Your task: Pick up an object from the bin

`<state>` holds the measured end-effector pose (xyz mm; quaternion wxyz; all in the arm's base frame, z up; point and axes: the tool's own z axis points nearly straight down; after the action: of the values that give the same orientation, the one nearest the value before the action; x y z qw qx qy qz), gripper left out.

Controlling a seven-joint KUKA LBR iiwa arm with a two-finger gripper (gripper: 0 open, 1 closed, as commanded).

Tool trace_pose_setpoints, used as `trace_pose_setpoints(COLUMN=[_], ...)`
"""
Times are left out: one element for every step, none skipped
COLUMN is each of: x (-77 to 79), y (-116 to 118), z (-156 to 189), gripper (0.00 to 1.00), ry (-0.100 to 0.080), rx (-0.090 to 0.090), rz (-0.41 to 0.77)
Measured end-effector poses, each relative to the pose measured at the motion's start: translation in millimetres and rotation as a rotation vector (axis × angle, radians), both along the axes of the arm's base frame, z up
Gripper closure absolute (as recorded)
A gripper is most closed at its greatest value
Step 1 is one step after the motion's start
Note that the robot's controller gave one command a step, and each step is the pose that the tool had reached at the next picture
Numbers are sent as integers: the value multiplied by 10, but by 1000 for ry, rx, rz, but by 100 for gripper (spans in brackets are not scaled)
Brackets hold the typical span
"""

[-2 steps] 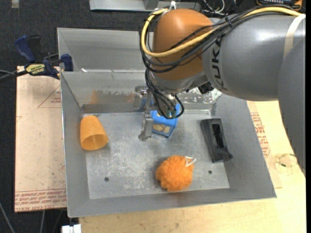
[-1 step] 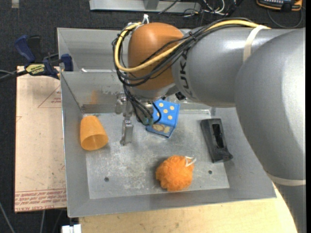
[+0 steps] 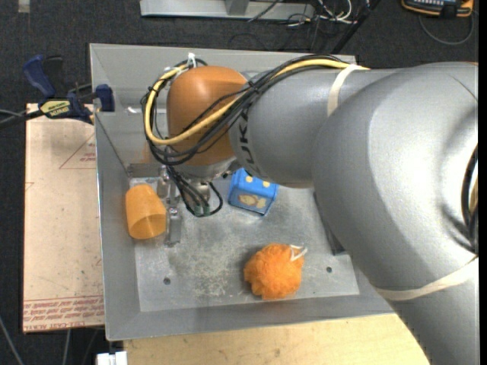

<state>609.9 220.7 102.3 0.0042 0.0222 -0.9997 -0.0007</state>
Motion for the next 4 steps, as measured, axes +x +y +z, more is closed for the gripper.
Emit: trace_pose_setpoints(x=[27, -277, -323, -323], y=[220, 244, 300, 300], z=[59, -196, -243, -243], gripper=[0, 0, 100, 100], ry=[-22, -8, -34, -35], rx=[-7, 5, -8, -7], rz=[174, 366, 697, 697])
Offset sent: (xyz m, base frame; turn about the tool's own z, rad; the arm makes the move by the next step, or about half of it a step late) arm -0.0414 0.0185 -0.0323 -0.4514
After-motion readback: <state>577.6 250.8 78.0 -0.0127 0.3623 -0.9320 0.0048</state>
